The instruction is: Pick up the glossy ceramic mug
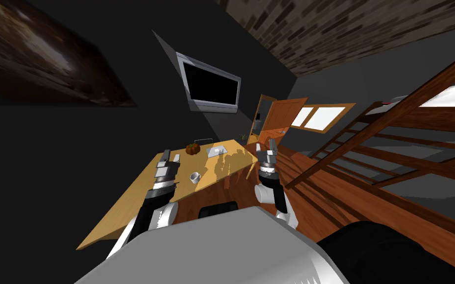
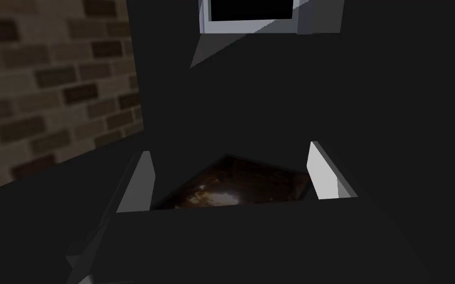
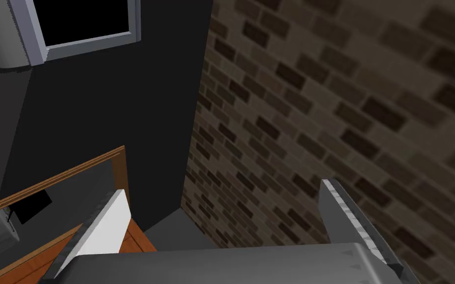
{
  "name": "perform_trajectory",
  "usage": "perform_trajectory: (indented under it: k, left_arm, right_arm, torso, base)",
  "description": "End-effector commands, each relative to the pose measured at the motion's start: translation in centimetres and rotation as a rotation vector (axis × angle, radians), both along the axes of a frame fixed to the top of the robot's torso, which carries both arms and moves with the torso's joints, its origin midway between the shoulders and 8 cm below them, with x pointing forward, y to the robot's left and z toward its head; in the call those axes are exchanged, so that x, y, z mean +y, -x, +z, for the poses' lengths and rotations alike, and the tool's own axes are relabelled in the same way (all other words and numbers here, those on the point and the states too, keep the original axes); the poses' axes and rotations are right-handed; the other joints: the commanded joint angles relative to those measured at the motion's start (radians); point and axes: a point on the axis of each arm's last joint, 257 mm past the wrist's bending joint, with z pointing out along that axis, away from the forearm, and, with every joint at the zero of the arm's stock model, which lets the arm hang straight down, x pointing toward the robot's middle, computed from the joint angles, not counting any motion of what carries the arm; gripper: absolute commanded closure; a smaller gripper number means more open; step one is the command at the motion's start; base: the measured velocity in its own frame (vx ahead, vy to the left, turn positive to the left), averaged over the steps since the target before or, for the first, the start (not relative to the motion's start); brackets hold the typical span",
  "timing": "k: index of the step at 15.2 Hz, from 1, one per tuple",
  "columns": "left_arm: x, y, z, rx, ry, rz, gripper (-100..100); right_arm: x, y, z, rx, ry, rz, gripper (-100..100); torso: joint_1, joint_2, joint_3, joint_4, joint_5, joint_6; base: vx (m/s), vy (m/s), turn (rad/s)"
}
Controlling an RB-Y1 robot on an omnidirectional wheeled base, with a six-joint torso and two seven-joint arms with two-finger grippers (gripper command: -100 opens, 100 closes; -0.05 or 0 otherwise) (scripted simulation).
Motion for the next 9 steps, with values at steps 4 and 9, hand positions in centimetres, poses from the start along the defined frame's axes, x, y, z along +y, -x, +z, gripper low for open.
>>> perform_trajectory:
  k: [4,9]
  left_arm:
    - [-0.2,-0.6,-2.7,0.086,-0.058,-0.043,-100]
    - [0.2,-1.0,-6.2,0.196,-0.097,-0.076,-100]
  right_arm:
    - [0.0,0.0,0.0,0.000,0.000,0.000,0]
    - [0.0,0.0,0.0,0.000,0.000,0.000,0]
  torso:
    - [0.001,0.000,0.000,0.000,0.000,0.000]
    - [0.002,0.001,0.001,0.000,0.000,0.000]
  base:
    - [-0.004,0.005,-0.116]
    - [-0.010,0.014,-0.149]
